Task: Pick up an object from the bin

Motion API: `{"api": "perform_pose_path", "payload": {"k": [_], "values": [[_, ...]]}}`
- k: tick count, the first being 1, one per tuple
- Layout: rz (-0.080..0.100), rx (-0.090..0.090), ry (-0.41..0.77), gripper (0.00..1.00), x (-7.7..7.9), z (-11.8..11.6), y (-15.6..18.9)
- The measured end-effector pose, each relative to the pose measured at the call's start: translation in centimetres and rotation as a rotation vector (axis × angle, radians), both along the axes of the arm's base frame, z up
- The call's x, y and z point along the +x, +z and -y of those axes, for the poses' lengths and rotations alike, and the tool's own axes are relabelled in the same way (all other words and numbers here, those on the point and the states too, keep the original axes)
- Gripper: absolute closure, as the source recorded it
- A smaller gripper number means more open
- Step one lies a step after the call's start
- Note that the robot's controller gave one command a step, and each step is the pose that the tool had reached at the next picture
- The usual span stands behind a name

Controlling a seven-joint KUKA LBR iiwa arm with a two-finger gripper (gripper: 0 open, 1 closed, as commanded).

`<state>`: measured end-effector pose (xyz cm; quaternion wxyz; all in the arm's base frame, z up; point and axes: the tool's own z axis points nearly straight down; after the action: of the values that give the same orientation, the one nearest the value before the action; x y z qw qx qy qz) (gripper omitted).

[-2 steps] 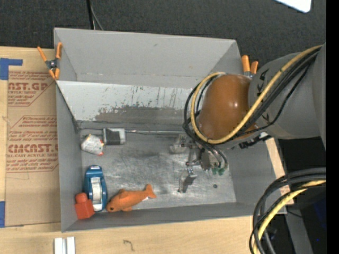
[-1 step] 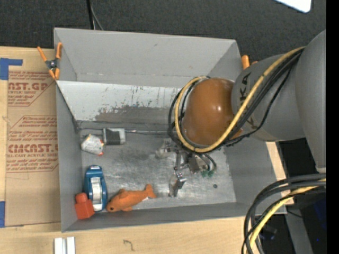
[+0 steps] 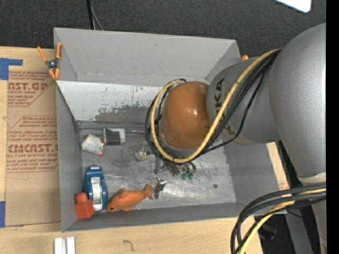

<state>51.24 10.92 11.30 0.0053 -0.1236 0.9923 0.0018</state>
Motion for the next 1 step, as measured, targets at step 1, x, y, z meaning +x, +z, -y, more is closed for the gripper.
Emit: {"api": "perform_pose_path", "payload": {"k": [1], "values": [[-0.005, 0.002, -0.013, 0.00, -0.45, 0.02, -1.15]]}}
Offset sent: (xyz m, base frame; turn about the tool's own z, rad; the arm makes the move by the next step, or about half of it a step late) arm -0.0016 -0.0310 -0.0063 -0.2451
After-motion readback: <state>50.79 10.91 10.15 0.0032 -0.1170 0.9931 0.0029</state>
